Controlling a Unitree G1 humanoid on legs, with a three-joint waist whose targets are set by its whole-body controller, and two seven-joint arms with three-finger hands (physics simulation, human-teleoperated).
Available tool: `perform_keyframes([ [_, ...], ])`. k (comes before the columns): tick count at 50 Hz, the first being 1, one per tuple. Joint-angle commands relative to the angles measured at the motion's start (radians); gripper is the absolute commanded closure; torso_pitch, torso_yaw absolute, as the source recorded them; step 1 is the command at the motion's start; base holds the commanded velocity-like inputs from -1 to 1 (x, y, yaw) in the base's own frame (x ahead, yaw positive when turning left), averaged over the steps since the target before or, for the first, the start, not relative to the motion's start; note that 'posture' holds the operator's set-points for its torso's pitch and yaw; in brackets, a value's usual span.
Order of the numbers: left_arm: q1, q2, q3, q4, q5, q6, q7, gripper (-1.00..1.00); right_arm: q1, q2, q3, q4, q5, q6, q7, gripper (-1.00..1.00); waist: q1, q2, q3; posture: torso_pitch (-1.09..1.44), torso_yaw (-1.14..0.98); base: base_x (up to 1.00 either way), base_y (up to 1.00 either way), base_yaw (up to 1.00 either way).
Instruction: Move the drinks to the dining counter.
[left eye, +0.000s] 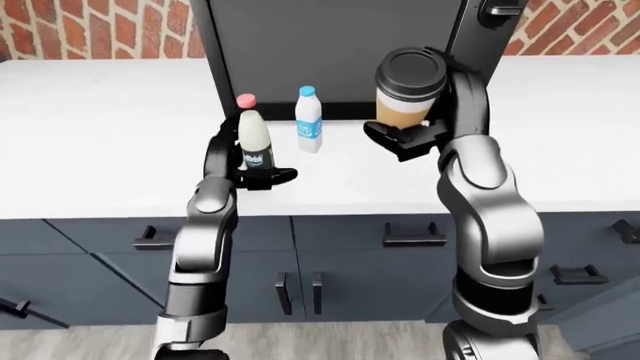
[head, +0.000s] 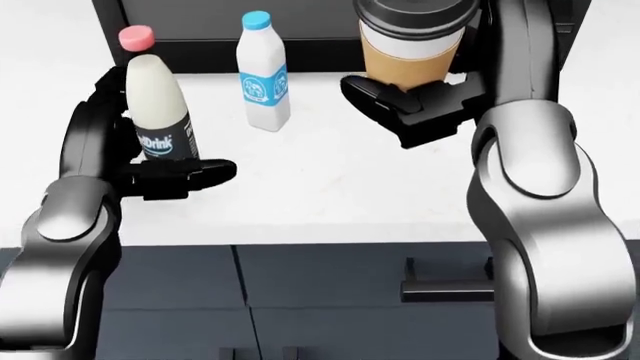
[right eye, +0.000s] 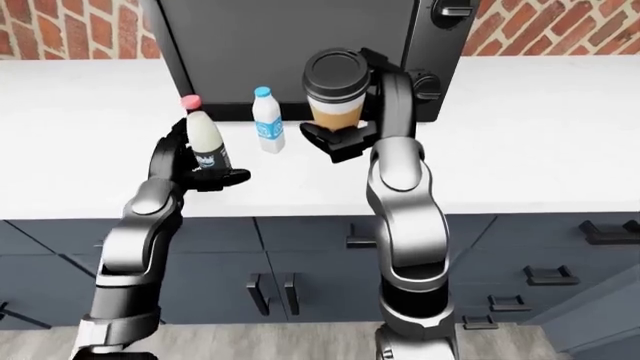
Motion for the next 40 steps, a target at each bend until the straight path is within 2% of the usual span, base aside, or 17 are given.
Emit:
perform_keyframes([
  [1, -0.044, 0.005, 0.002, -0.026, -0.001, -0.045, 0.010, -0.29, -0.030, -0.007, -0.006, -0.025, -0.001, -0.041, -0.003, 0.97, 0.000, 0.002, -0.028, 0.00, 0.00, 0.00, 0.00, 0.00],
  [3, -0.056, 0.004, 0.000, -0.013, -0.002, -0.050, 0.014, -0.15, -0.027, -0.005, -0.004, -0.029, -0.001, -0.039, -0.004, 0.97, -0.001, 0.001, -0.029, 0.00, 0.00, 0.00, 0.00, 0.00],
  [4, -0.057, 0.004, -0.001, -0.023, -0.003, -0.041, 0.014, 0.04, -0.024, -0.006, -0.004, -0.028, -0.001, -0.042, -0.004, 0.97, -0.001, 0.001, -0.029, 0.00, 0.00, 0.00, 0.00, 0.00],
  [5, -0.054, 0.006, -0.002, -0.039, -0.003, -0.031, 0.013, 0.47, -0.022, -0.007, -0.005, -0.031, -0.001, -0.042, -0.003, 0.97, -0.001, 0.001, -0.030, 0.00, 0.00, 0.00, 0.00, 0.00],
  [7, -0.043, 0.011, 0.005, -0.063, -0.008, -0.023, 0.008, 1.00, -0.019, -0.009, -0.006, -0.044, 0.000, -0.033, 0.000, 0.97, -0.002, 0.001, -0.030, 0.00, 0.00, 0.00, 0.00, 0.00],
  [14, 0.012, 0.041, 0.016, -0.295, -0.014, 0.123, -0.045, 1.00, 0.007, -0.014, -0.011, -0.052, 0.012, -0.047, 0.015, 0.96, -0.005, 0.005, -0.027, 0.00, 0.00, 0.00, 0.00, 0.00],
  [18, 0.005, 0.057, 0.031, -0.441, -0.021, 0.246, -0.076, 1.00, 0.007, -0.014, -0.016, -0.081, 0.023, -0.020, 0.029, 0.96, -0.005, 0.005, -0.026, 0.00, 0.00, 0.00, 0.00, 0.00],
  [26, -0.041, 0.087, 0.056, -0.634, -0.039, 0.438, -0.100, 1.00, 0.033, -0.007, 0.013, -0.143, 0.011, 0.012, 0.052, 0.96, -0.004, 0.006, -0.019, 0.00, 0.00, 0.00, 0.00, 0.00],
  [27, -0.045, 0.087, 0.057, -0.659, -0.042, 0.462, -0.099, 1.00, 0.030, -0.007, 0.015, -0.155, 0.007, 0.026, 0.056, 0.97, -0.007, 0.013, -0.039, 0.00, 0.00, 0.00, 0.13, 0.00],
  [28, -0.046, 0.086, 0.056, -0.672, -0.043, 0.474, -0.098, 1.00, 0.029, -0.007, 0.015, -0.171, 0.003, 0.043, 0.060, 0.97, -0.007, 0.008, -0.032, 0.00, 0.00, 0.00, 0.34, 0.00],
  [29, -0.050, 0.087, 0.054, -0.689, -0.045, 0.492, -0.098, 1.00, 0.033, -0.007, 0.018, -0.189, -0.004, 0.058, 0.064, 0.97, -0.005, -0.007, -0.023, 0.00, 0.00, 0.00, 0.44, 0.00],
  [30, -0.054, 0.088, 0.054, -0.700, -0.047, 0.504, -0.099, 1.00, 0.037, -0.006, 0.019, -0.208, -0.009, 0.075, 0.068, 0.97, -0.005, -0.029, -0.027, 0.00, 0.00, 0.00, 0.47, 0.00],
  [31, -0.058, 0.089, 0.055, -0.713, -0.049, 0.518, -0.100, 1.00, 0.039, -0.004, 0.021, -0.226, -0.014, 0.091, 0.070, 0.97, -0.004, -0.038, -0.035, 0.00, 0.00, 0.00, 0.48, 0.00],
  [33, -0.063, 0.092, 0.058, -0.739, -0.054, 0.544, -0.102, 1.00, 0.042, 0.001, 0.029, -0.254, -0.027, 0.116, 0.074, 0.97, -0.004, -0.040, -0.038, 0.00, 0.00, 0.00, 0.50, 0.00],
  [37, -0.047, 0.097, 0.076, -0.773, -0.065, 0.563, -0.105, 1.00, 0.042, 0.020, 0.047, -0.267, -0.046, 0.133, 0.080, 0.97, -0.010, -0.025, -0.015, 0.00, 0.00, 0.00, 0.62, 0.00],
  [40, -0.043, 0.096, 0.080, -0.790, -0.075, 0.575, -0.098, 1.00, 0.050, 0.032, 0.059, -0.283, -0.064, 0.143, 0.086, 0.97, -0.019, 0.011, -0.011, 0.00, 0.00, 0.00, 0.64, 0.00],
])
